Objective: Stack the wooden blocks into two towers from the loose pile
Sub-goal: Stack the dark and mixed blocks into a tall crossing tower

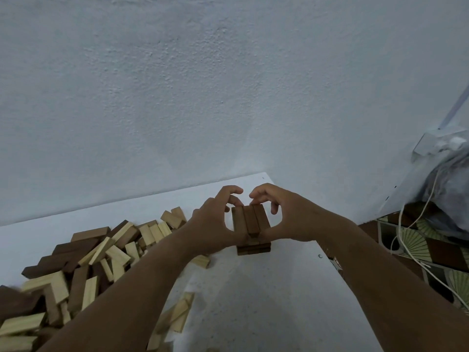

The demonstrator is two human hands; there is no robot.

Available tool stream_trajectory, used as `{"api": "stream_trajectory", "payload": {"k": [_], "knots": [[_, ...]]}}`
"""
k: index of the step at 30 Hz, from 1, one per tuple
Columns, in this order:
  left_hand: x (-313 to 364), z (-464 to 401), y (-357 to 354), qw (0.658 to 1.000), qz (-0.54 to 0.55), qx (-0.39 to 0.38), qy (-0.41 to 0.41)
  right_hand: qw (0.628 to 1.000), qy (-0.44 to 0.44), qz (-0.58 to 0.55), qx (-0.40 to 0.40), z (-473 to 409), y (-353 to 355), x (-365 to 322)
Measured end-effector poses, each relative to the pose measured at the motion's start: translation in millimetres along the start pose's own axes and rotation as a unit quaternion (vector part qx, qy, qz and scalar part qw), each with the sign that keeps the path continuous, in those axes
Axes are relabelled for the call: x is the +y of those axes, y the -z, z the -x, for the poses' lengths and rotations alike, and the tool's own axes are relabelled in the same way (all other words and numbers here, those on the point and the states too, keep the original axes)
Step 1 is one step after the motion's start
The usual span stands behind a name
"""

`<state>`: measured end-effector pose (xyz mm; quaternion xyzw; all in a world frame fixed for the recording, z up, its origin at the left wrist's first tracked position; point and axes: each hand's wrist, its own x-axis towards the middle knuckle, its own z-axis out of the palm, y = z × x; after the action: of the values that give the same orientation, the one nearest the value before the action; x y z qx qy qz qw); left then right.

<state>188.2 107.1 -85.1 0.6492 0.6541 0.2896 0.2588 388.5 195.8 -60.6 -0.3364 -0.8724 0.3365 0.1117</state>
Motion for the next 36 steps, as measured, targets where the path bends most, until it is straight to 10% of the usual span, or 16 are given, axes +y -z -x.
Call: {"api": "stream_trajectory", "payload": {"k": [18,36], "knots": [[-51,45,75,0.970,-0.205,0.011,0.127,0.992,0.055,0.106,0.027,-58,-40,-69],[-64,71,100,0.939,0.140,0.287,0.130,0.916,0.015,0.372,-0.150,-111,-67,-104]]}}
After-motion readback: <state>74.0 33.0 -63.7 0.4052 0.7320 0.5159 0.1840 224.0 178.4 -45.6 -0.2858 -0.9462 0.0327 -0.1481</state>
